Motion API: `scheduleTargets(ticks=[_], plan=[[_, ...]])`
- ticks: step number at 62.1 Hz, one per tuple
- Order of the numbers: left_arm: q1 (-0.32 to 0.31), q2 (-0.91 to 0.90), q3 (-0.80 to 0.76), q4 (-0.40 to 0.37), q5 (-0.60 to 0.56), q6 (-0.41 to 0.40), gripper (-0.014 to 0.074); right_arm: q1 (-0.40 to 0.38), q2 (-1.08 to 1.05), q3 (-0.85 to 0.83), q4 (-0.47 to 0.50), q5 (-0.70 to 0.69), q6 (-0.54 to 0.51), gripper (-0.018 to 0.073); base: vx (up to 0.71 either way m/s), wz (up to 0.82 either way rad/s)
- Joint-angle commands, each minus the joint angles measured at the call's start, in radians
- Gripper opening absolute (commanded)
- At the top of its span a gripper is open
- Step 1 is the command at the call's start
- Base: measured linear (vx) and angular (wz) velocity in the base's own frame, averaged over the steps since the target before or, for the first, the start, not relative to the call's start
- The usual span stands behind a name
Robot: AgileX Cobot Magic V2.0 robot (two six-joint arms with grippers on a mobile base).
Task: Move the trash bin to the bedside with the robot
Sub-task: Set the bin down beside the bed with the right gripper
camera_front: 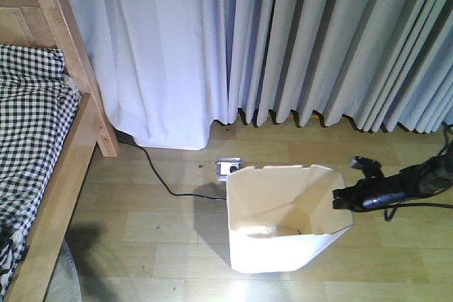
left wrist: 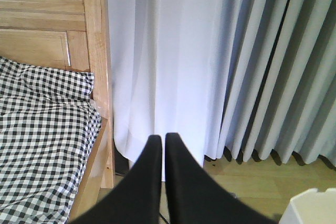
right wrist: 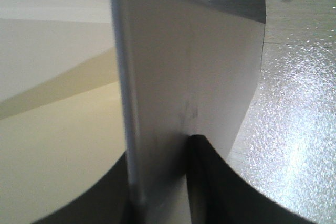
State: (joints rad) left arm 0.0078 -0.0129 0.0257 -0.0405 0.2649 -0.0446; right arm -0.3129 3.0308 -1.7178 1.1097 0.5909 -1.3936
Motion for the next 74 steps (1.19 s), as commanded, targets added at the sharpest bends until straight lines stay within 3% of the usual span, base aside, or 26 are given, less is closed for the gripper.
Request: scheduleTargets(ticks=[1, 14, 54, 74], plan=[[0.001, -0.014, 0.012, -0.004, -0.070, -0.005, -0.0006, 0.030, -0.051, -0.057, 0.069, 0.193, 0.022, 0.0022, 0.00, 0.00], [0.001, -0.014, 0.012, -0.004, -0.070, -0.005, -0.0006, 0.066, 0.014, -0.114, 0.078, 0.163, 0.047, 0.0032, 0.00, 0.00], [0.001, -0.014, 0.012, -0.004, -0.070, -0.005, -0.0006, 0.066, 0.056, -0.113, 0.133, 0.095, 0.045, 0.0095, 0.00, 0.00], [0.001, -0.014, 0.012, -0.004, -0.070, -0.005, -0.0006, 0.066, 0.056, -0.113, 0.133, 0.097, 0.046, 0.0185, 0.00, 0.00]])
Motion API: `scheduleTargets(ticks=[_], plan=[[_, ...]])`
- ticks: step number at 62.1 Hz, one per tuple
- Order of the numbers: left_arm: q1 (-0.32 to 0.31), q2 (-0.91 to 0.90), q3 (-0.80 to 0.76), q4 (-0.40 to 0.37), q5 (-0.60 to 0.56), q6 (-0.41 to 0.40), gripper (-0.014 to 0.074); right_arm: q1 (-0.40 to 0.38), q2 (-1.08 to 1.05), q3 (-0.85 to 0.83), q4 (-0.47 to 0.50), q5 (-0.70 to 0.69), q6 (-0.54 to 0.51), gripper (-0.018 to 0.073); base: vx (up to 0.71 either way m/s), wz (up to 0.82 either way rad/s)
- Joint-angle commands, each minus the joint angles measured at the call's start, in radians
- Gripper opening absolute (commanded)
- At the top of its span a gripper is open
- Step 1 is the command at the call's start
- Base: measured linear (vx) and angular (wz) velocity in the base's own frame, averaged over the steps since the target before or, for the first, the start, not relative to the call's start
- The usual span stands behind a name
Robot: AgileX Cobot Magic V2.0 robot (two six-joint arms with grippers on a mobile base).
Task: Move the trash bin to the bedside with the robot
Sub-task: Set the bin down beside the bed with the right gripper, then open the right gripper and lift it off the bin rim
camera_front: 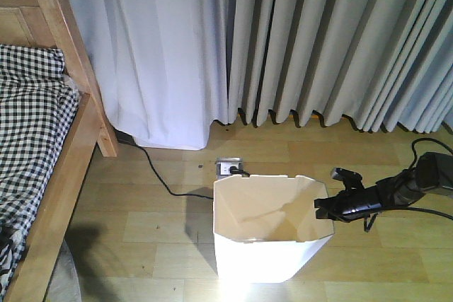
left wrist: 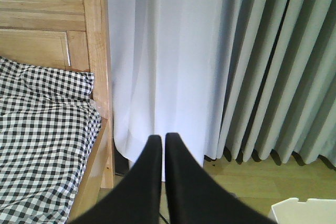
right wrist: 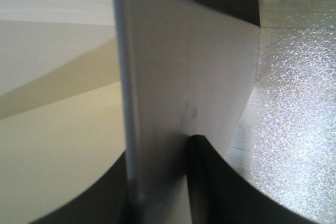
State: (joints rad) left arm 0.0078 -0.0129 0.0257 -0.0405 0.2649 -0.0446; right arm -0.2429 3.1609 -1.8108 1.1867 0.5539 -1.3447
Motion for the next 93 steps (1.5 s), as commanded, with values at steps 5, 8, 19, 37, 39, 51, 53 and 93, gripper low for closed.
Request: scheduleTargets(ticks=[5, 8, 19, 37, 39, 51, 53, 93], plan=[[0.001, -0.014, 0.012, -0.004, -0.070, -0.005, -0.0006, -0.004, -0.074, -0.020, 0.056, 0.134, -0.003, 0.0226, 0.00, 0.00], [0.001, -0.014, 0.012, -0.004, -0.070, -0.005, -0.0006, -0.004, -0.074, -0.020, 0.056, 0.134, -0.003, 0.0256, 0.00, 0.00], [0.001, -0.014, 0.012, -0.004, -0.070, -0.005, -0.0006, -0.004, -0.075, -0.020, 0.039, 0.134, -0.004, 0.0389, 0.00, 0.00], [0.001, -0.014, 0.012, -0.004, -0.070, -0.005, -0.0006, -0.004, -0.075, -0.020, 0.027, 0.132, -0.004, 0.0547, 0.00, 0.00], [0.001, -0.014, 0.012, -0.004, -0.070, -0.005, -0.0006, -0.004, -0.075, -0.020, 0.027, 0.132, -0.004, 0.0552, 0.00, 0.00], [0.001, -0.014, 0.012, -0.004, -0.070, -0.005, -0.0006, -0.004, -0.075, -0.018, 0.068, 0.152, 0.003, 0.0549, 0.00, 0.00], [0.001, -0.014, 0.012, -0.004, -0.070, -0.005, -0.0006, -0.004, -0.075, -0.018, 0.065, 0.169, 0.001, 0.0549, 0.00, 0.00], [0.001, -0.014, 0.012, -0.004, -0.070, -0.005, -0.0006, -0.013, -0.371, 0.309, 0.061, -0.045, -0.136, 0.0549, 0.00, 0.00]])
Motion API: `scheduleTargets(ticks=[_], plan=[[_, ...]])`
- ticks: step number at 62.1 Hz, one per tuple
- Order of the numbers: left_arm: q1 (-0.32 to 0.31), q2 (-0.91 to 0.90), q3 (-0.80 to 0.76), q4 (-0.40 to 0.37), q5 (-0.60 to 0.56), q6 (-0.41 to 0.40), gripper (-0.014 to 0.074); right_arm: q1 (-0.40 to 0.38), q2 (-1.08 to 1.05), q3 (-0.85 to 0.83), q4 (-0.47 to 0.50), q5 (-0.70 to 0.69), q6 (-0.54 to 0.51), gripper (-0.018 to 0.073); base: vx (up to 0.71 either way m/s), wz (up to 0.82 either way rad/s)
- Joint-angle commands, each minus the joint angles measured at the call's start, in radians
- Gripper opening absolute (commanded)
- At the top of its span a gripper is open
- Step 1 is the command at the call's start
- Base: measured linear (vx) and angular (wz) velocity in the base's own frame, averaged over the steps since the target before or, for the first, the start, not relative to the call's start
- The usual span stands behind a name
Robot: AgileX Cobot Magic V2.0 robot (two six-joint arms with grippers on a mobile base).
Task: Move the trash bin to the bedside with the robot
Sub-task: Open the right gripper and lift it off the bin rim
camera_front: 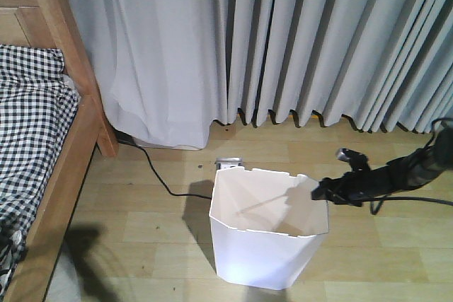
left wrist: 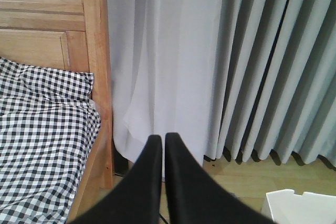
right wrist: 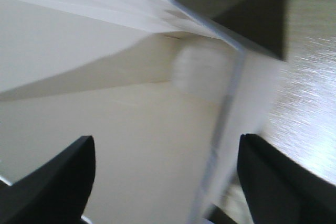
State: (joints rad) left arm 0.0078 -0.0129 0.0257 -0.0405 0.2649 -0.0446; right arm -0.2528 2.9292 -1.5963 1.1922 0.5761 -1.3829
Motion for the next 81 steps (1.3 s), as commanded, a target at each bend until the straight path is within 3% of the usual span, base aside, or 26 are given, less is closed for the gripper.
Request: scheduleTargets(ticks=[1, 7, 15, 62, 77, 81], plan=[[0.001, -0.014, 0.012, -0.004, -0.070, -0.005, -0.0006, -0.003, -0.155, 0.116, 0.065, -0.087, -0.118, 0.0549, 0.00, 0.00], [0.001, -0.014, 0.012, -0.004, -0.070, -0.005, -0.0006, -0.003, -0.276, 0.261, 0.129, -0.156, -0.234, 0.0549, 0.00, 0.00], [0.001, -0.014, 0.012, -0.004, -0.070, -0.005, -0.0006, -0.003, -0.467, 0.420, 0.160, -0.211, -0.278, 0.0549, 0.00, 0.00], [0.001, -0.014, 0.012, -0.004, -0.070, -0.005, -0.0006, -0.003, -1.854, 0.964, 0.145, -0.282, -0.229, 0.0549, 0.00, 0.00], [0.001, -0.014, 0.012, -0.004, -0.070, -0.005, -0.0006, -0.002, -2.243, 1.142, 0.255, -0.317, -0.227, 0.0549, 0.00, 0.00], [0.001, -0.014, 0.012, -0.004, -0.070, -0.005, -0.0006, 0.030, -2.326, 1.192, 0.268, -0.350, -0.227, 0.0549, 0.00, 0.00]])
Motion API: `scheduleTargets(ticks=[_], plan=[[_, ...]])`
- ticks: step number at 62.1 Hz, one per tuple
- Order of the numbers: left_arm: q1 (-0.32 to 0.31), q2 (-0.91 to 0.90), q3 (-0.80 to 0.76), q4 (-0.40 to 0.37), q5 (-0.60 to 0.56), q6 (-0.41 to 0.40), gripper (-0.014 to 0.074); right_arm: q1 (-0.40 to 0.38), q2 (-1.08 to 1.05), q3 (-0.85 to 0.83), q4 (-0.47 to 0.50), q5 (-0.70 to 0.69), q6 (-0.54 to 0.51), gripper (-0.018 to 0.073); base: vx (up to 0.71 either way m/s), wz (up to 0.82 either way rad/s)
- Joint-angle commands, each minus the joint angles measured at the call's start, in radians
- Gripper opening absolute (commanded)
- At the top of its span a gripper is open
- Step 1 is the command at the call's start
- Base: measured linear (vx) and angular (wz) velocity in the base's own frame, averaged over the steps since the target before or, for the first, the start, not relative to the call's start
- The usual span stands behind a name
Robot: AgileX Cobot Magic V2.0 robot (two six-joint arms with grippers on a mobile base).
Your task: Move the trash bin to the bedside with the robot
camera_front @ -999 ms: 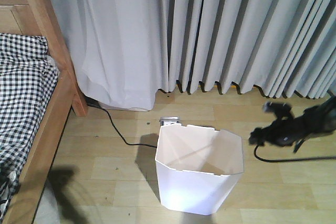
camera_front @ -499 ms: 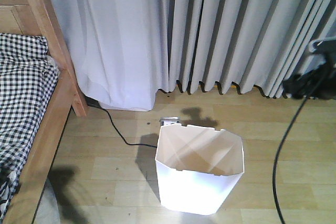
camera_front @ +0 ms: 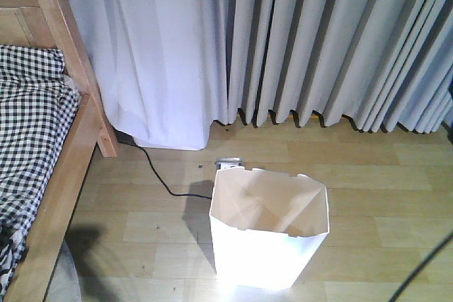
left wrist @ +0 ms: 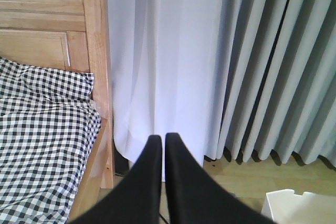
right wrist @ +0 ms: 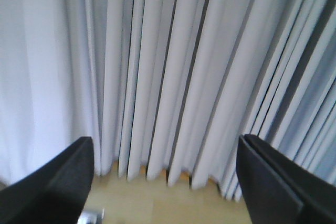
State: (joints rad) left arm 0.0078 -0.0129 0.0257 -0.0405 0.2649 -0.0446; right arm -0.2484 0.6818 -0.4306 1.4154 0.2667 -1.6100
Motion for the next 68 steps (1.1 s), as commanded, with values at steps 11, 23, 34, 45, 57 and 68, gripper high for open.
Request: scheduleTargets(ticks=[11, 23, 34, 45, 57, 68], plan=[[0.001, -0.014, 0.012, -0.004, -0.070, -0.005, -0.0006, 0.161, -0.288, 0.146, 0.114, -0.132, 0.000, 0.0549, 0.00, 0.00], [0.001, -0.014, 0.012, -0.004, -0.070, -0.005, -0.0006, 0.192, -0.521, 0.265, 0.187, -0.240, -0.004, 0.0549, 0.00, 0.00], [0.001, -0.014, 0.012, -0.004, -0.070, -0.005, -0.0006, 0.192, -0.597, 0.265, 0.309, -0.248, -0.004, 0.0549, 0.00, 0.00], [0.001, -0.014, 0.012, -0.004, -0.070, -0.005, -0.0006, 0.192, -0.594, 0.268, 0.339, -0.248, -0.004, 0.0549, 0.00, 0.00], [0.001, -0.014, 0.012, -0.004, -0.070, -0.005, -0.0006, 0.192, -0.594, 0.268, 0.331, -0.267, -0.027, 0.0529, 0.00, 0.00], [0.001, -0.014, 0.012, -0.004, -0.070, -0.005, -0.0006, 0.192, -0.594, 0.306, 0.331, -0.243, -0.050, 0.0267, 0.00, 0.00]])
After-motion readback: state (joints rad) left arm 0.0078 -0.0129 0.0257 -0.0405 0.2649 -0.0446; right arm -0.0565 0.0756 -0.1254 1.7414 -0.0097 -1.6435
